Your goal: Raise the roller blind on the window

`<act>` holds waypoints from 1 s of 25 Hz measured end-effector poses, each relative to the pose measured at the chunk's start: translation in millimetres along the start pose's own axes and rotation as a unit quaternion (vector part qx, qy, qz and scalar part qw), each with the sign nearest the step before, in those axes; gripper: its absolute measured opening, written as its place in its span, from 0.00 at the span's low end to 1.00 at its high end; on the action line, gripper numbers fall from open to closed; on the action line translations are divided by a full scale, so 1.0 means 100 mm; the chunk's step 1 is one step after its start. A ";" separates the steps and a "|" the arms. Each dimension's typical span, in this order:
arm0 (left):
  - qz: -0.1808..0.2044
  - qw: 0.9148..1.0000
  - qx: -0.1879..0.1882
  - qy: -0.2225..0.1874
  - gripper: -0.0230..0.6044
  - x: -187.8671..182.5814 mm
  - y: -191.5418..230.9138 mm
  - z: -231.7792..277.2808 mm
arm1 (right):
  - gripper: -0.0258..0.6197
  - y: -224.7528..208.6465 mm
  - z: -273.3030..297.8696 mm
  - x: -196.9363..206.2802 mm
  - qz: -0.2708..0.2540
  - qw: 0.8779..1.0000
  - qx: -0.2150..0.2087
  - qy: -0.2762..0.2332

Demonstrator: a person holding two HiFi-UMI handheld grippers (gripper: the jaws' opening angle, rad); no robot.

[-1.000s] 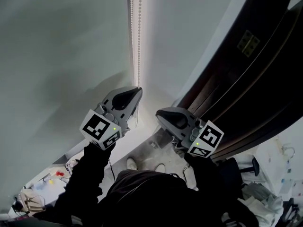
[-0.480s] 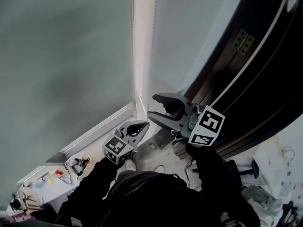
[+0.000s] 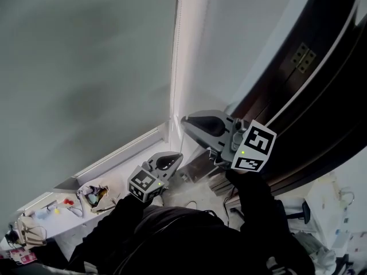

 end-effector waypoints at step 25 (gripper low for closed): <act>0.025 0.990 -0.078 -0.113 0.13 -0.55 0.19 -0.59 | 0.05 0.01 0.14 0.32 0.123 0.991 -0.029 0.042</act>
Point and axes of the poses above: the fingertips, and each gripper's own axes: z forward along the fingers, y to its left, x out of its underside, the point moved 7 cm from there along -z, backward along the fingers, and after that the axes turned 12 degrees about z, right-handed, at the moved point
